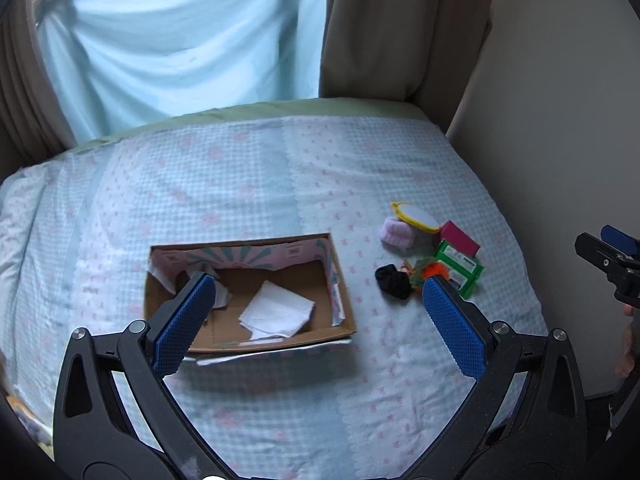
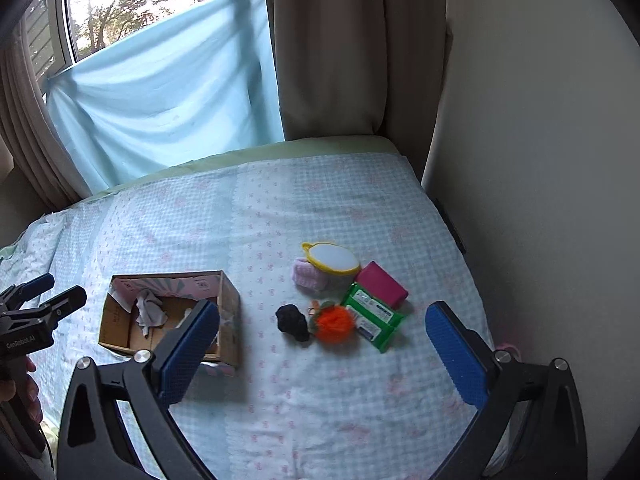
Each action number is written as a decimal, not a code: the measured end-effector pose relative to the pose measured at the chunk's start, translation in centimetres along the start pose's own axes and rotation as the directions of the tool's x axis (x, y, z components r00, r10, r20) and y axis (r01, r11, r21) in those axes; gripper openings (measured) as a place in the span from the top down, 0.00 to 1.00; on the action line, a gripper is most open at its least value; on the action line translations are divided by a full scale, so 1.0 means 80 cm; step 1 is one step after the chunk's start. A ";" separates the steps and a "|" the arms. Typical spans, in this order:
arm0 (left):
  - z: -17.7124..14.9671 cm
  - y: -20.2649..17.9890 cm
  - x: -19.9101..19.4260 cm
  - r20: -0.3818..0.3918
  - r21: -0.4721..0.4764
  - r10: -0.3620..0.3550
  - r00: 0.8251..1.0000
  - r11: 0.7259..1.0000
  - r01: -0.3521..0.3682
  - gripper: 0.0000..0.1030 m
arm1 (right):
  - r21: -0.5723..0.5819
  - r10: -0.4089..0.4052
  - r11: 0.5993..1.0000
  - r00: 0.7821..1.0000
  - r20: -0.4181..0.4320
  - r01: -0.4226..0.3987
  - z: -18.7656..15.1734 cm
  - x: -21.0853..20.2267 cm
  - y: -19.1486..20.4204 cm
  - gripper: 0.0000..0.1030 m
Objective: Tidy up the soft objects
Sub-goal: 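Lift both tools away from the box and move toward the remaining items, then grasp the orange pompom with the left tool while the right tool grasps the green wipe pack, then carry the orange pompom and green wipe pack into the box and release both, then lift both tools from the box and move toward the black sock and sponge, then grasp the black sock with the left tool while the right tool grasps the yellow-rimmed sponge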
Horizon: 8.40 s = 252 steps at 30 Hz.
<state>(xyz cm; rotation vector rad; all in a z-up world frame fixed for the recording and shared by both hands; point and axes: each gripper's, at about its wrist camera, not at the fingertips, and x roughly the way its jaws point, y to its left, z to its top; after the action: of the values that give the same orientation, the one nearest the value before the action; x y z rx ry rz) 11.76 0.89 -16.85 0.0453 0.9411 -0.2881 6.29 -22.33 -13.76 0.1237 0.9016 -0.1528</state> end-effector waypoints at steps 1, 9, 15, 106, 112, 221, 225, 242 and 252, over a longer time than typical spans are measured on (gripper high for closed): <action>0.000 -0.017 0.007 -0.001 -0.001 -0.009 1.000 1.000 0.009 0.00 | -0.009 0.010 1.000 1.000 -0.005 -0.010 0.002 0.006 -0.016 0.00; -0.005 -0.134 0.090 -0.064 0.016 -0.096 0.993 0.995 0.097 0.00 | -0.034 0.117 0.992 0.991 -0.062 -0.120 0.004 0.071 -0.113 0.00; -0.011 -0.183 0.175 -0.138 0.118 -0.142 0.980 0.980 0.158 0.00 | 0.028 0.200 0.980 0.973 -0.115 -0.199 -0.011 0.142 -0.163 0.05; 0.015 0.175 0.034 -0.034 -0.114 -0.079 0.996 0.991 0.075 0.63 | -0.116 0.544 0.820 0.827 -0.143 -0.560 0.045 0.088 0.178 0.93; -0.008 0.252 0.080 -0.122 -0.113 -0.086 0.989 0.991 0.073 0.63 | -0.078 0.506 0.843 0.834 -0.220 -0.532 0.015 0.124 0.262 0.94; 0.016 -0.118 0.053 -0.103 -0.111 0.130 0.986 0.984 -0.141 0.00 | 0.025 0.324 0.945 0.921 -0.216 -0.326 0.105 0.125 -0.085 0.00; 0.007 -0.142 0.111 -0.153 -0.102 0.111 0.982 0.987 -0.127 0.00 | 0.051 0.341 0.939 0.901 -0.269 -0.340 0.117 0.188 -0.093 0.00; -0.079 -0.156 0.381 -0.359 -0.206 0.014 0.933 0.974 -0.094 0.01 | 0.081 0.307 0.946 0.782 -0.543 -0.315 0.094 0.503 -0.078 0.00; -0.101 -0.147 0.452 -0.413 -0.174 0.021 0.911 0.980 -0.101 0.32 | 0.091 0.292 0.952 0.778 -0.556 -0.293 0.062 0.561 -0.063 0.01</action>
<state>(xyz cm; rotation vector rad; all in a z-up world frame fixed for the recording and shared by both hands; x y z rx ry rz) 22.31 -17.17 -49.61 -0.0440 1.3805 -0.1280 36.62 -31.73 -46.32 0.3198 1.4648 0.1920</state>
